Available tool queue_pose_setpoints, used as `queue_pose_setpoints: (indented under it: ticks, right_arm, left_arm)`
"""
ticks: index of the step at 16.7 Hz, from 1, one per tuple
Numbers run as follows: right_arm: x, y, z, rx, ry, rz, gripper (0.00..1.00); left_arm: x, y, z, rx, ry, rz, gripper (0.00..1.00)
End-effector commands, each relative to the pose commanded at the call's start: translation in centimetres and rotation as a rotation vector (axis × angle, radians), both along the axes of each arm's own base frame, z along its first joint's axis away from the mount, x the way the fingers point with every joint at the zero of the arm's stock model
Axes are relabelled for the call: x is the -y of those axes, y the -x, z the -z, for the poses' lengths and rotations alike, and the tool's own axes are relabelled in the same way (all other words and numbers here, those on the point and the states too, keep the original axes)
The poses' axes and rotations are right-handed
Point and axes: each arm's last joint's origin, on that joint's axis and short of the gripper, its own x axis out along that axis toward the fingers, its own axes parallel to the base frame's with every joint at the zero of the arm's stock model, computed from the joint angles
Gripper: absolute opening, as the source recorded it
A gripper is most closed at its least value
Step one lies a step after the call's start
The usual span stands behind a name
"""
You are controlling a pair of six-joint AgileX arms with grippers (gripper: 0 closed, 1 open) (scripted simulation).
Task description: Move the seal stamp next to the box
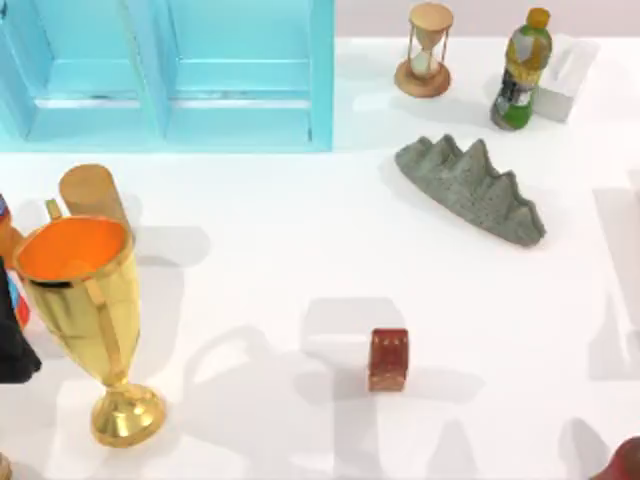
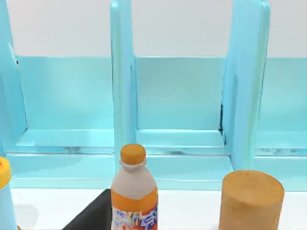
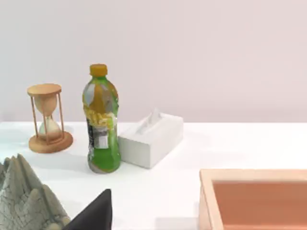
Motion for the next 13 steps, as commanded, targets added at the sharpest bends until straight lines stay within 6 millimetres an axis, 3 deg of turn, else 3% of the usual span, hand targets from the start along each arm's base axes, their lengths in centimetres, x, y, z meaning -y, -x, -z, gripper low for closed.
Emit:
queue_pose_setpoints:
  ticks: [6, 10, 13]
  right_arm:
    - [-0.4, -0.2, -1.5, -0.08, -0.039, -0.037, 1.0]
    - [-1.6, -1.3, -4.8, -0.274, -0.117, -0.113, 1.0]
    - [-3.3, -3.4, -7.7, -0.477, -0.176, -0.169, 1.0]
  left_arm:
    - [0.0, 0.0, 0.0, 0.0, 0.0, 0.0, 1.0]
    - [0.0, 0.0, 0.0, 0.0, 0.0, 0.0, 1.0]
    - [0.0, 0.0, 0.0, 0.0, 0.0, 0.0, 1.0]
